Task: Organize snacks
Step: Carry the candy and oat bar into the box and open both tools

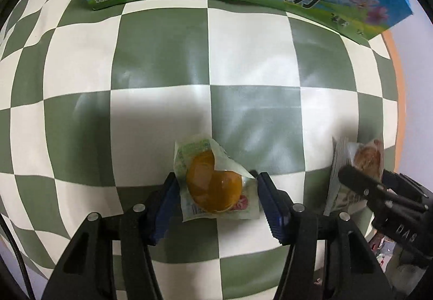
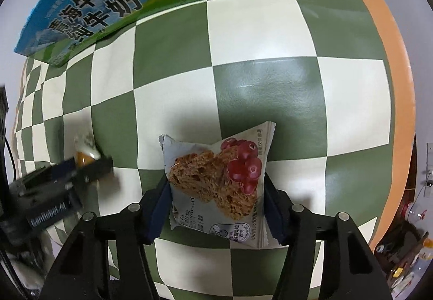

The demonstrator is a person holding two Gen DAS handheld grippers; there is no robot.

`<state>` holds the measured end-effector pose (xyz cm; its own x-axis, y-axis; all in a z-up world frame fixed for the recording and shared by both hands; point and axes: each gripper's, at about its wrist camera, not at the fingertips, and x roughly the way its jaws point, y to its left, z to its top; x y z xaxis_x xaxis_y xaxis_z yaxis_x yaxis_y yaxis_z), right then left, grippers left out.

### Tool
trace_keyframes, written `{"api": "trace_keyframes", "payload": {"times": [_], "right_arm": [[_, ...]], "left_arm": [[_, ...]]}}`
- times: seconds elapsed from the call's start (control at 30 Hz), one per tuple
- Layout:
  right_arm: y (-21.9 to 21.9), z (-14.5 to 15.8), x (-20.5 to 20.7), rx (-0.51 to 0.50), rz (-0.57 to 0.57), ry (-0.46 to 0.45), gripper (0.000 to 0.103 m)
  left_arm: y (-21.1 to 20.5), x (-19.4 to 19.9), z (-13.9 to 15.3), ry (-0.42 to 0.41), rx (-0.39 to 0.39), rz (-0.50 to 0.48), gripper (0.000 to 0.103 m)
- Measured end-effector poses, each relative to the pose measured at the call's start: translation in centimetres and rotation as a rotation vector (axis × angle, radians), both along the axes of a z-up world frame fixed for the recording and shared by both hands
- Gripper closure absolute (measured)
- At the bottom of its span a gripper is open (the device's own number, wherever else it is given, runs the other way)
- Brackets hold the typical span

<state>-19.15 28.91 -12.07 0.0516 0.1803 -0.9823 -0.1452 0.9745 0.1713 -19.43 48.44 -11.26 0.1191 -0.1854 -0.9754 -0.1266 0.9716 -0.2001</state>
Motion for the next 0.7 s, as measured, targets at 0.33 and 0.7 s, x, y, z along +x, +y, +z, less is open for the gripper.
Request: {"api": "trace_keyframes", "payload": {"times": [0.33,0.7], "right_arm": [[-1.8,3.8,0.2,0.095,-0.022,-0.042,0.041],[-1.4,17.6,5.1,0.281,0.015,-0.228,0.041]], "left_arm": [[4.4,-1.2,6.5,-0.064,-0.147,0.052,0.047],[2.8,9.0,19.7,-0.311,-0.223,0.005,0.047]]}}
